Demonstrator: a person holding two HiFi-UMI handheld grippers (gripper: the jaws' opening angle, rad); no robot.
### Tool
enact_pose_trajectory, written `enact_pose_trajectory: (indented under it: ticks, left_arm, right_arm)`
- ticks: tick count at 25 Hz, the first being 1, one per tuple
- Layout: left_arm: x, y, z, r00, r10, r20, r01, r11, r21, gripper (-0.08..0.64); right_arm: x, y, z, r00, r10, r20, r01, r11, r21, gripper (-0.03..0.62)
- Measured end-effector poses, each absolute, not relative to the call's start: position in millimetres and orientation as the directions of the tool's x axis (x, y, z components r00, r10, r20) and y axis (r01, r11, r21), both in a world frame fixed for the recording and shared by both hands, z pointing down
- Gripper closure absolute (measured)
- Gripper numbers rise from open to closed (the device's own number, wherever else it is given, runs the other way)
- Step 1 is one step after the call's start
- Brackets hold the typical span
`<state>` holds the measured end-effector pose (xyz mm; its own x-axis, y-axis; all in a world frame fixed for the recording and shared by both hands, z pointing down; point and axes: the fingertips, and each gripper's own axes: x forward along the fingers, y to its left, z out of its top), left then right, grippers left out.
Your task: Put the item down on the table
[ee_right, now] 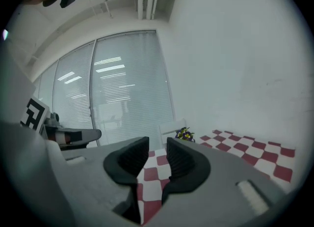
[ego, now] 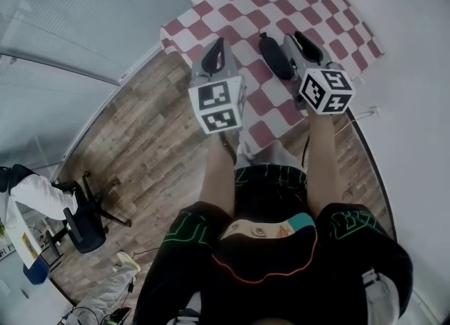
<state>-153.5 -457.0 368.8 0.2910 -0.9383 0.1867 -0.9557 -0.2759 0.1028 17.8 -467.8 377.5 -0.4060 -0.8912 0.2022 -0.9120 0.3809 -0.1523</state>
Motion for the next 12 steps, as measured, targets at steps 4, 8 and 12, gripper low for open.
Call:
enact_pose_trajectory:
  ticks: [4,8,12]
  left_arm:
    - [-144.3,-463.0,352.2,0.318,-0.935,0.158,-0.947,-0.307,0.090,0.551]
    - [-137.5,-467.5,335.9,0.334,-0.934,0.127,-0.942,-0.327,0.074,0.551]
    - [-133.5,-472.8,324.2,0.341,-0.937,0.075,-0.939,-0.336,0.066,0.551]
  right_arm:
    - [28.4,-469.6,348.3,-0.382,-0.914,0.140,-0.922,0.366,-0.126,0.491]
    - [45.2,-471.8,331.9,-0.336,-0.936,0.106,-0.940,0.326,-0.106,0.520]
    - [55.2,-471.8,320.5,-0.323,-0.944,0.070,-0.944,0.315,-0.100,0.588]
